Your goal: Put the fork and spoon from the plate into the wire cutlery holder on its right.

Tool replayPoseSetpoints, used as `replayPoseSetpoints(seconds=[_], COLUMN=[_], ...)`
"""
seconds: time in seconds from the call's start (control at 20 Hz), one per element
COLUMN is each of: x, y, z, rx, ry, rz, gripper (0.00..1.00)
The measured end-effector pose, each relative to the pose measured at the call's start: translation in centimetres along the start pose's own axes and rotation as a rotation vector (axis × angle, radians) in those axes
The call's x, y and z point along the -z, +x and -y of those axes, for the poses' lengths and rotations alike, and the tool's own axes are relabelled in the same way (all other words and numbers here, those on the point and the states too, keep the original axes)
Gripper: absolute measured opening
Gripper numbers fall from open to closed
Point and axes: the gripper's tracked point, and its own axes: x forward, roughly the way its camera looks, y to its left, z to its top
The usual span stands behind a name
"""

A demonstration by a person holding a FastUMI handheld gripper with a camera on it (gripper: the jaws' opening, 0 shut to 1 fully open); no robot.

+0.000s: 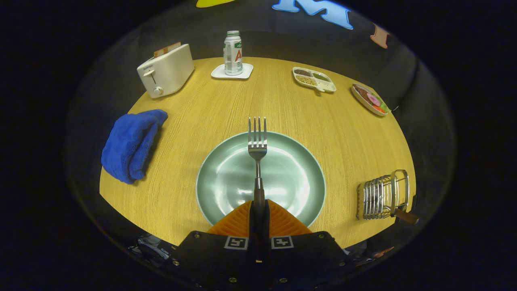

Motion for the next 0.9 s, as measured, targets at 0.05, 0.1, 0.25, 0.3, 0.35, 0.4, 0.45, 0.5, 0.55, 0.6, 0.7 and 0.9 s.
replayPoseSetpoints(seconds=[0.05,0.1,0.25,0.3,0.35,0.4,0.45,0.5,0.55,0.6,0.7,0.9], x=[-0.5,-0.9,-1.8,-2.1,-2.3,-2.4,-2.6,-2.6,-2.5,-2.5,-2.3,-1.6], y=[-0.4,-0.9,-2.1,-2.5,-2.9,-3.3,-3.8,-4.3,-4.7,-5.1,-5.9,-7.4], z=[0.6,1.3,3.6,4.4,5.1,6.0,6.7,7.7,8.7,9.7,11.6,14.6], rx=[0.010,0.021,0.058,0.070,0.084,0.101,0.115,0.133,0.151,0.173,0.209,0.259], ry=[0.016,0.031,0.082,0.102,0.122,0.144,0.167,0.192,0.220,0.251,0.317,0.424], rz=[0.011,0.020,0.044,0.049,0.053,0.055,0.058,0.057,0.055,0.054,0.053,0.040], gripper=[0.06,0.06,0.06,0.06,0.06,0.06,0.07,0.06,0.06,0.06,0.07,0.06])
